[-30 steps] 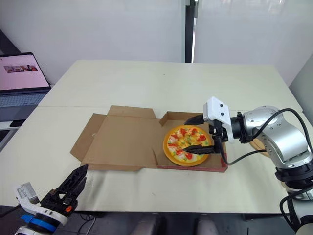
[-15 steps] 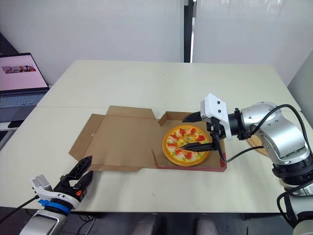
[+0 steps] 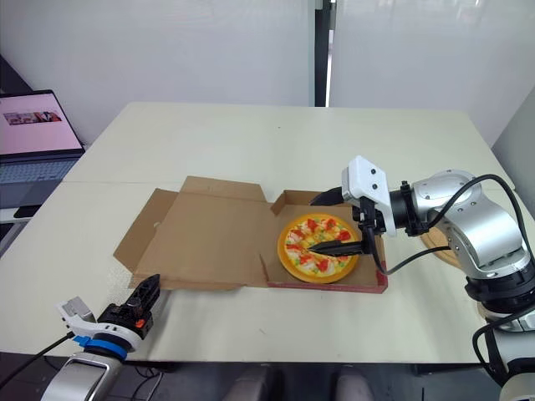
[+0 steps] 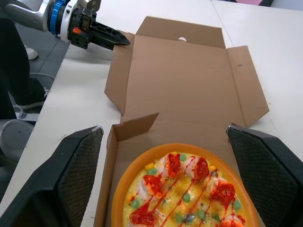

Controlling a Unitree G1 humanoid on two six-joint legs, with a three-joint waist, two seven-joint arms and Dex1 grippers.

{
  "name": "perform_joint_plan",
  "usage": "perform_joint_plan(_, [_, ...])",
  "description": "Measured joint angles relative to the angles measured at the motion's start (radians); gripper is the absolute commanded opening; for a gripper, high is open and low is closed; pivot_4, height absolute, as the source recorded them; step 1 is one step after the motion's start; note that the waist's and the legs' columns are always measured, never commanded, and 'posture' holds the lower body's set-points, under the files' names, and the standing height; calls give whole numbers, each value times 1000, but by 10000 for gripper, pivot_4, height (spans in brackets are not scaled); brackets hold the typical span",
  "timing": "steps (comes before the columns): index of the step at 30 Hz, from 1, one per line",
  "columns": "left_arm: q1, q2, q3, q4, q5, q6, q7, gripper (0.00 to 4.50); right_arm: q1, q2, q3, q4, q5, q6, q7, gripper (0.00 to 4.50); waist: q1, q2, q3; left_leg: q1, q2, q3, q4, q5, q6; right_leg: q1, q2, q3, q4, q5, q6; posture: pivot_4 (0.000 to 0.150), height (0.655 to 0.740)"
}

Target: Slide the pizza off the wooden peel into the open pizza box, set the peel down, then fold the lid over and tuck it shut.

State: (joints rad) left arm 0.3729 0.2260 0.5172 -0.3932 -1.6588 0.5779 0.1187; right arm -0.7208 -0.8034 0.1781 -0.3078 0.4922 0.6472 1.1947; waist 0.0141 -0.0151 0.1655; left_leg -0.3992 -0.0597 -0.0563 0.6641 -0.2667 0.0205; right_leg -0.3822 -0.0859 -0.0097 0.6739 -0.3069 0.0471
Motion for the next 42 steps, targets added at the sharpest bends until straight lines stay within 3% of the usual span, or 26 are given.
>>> perform_joint_plan(12, [-4,78,0,-105,22,-12,1,192,0,20,0,0,-3,1,-32,45000,0,0,0,0,0,0,0,0,0,0,0,0,0,0,0,1500,7281])
perform_joint_plan(22, [-177,288,-3,-187,-39,3,-6,192,-1,42,-2,42,-42,-3,-119,45000,1,0,0,0,0,0,-1,1,-2,-2,0,1,0,0,0,1500,7281])
perform_joint_plan(29, [-329,455,-61,-207,-55,64,-88,192,-6,77,-20,76,-100,-7,-232,45000,-2,0,0,-1,-1,0,-2,2,-3,-2,0,1,0,0,0,1500,7281])
perform_joint_plan(38, [-409,513,-146,-256,-39,94,-158,192,-10,84,-19,156,-203,-5,-346,45000,-10,0,1,-1,-1,0,-2,3,-5,-3,0,1,0,0,0,1500,7281])
perform_joint_plan(42, [-404,513,-165,-269,-23,95,-178,0,-22,65,-6,258,-303,-52,-388,35988,-10,0,1,-1,-1,1,-2,3,-5,-3,1,1,0,0,0,1500,7281])
